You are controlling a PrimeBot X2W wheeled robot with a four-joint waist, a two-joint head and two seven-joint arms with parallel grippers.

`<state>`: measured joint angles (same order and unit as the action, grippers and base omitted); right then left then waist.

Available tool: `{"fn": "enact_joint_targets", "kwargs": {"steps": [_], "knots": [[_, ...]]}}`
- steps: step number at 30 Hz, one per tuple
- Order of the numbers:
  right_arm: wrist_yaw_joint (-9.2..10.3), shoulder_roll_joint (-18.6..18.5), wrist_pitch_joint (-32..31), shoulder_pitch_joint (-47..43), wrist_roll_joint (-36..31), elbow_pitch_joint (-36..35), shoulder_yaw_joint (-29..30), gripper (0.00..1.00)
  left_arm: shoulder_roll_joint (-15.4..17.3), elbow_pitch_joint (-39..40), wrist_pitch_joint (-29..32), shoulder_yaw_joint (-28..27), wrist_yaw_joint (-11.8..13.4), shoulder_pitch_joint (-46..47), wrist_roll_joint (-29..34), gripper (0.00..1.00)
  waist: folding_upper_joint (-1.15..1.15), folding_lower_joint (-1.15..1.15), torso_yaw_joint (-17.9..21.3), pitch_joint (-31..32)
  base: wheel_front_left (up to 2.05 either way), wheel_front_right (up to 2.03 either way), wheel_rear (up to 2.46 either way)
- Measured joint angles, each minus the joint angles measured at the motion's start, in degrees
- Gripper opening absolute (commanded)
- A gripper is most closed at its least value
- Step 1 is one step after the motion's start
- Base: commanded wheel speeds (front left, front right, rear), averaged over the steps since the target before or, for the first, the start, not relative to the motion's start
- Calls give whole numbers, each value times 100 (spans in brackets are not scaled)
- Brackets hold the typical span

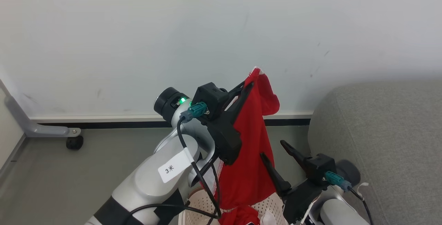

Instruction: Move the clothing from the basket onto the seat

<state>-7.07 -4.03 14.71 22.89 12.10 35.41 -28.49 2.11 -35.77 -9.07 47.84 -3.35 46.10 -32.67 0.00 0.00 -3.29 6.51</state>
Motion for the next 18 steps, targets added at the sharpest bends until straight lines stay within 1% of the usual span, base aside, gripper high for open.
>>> {"fn": "enact_joint_targets", "kwargs": {"steps": [12,18], "knots": [[-1,-219,0,294,393,327,-606,100,2,177,151,125,84,-46,-148,0,0,0,-96,-14,0,0,0],[-1,-423,0,410,689,368,-1159,100,4,270,192,165,132,-46,-209,0,0,0,-144,-34,0,0,0]]}}
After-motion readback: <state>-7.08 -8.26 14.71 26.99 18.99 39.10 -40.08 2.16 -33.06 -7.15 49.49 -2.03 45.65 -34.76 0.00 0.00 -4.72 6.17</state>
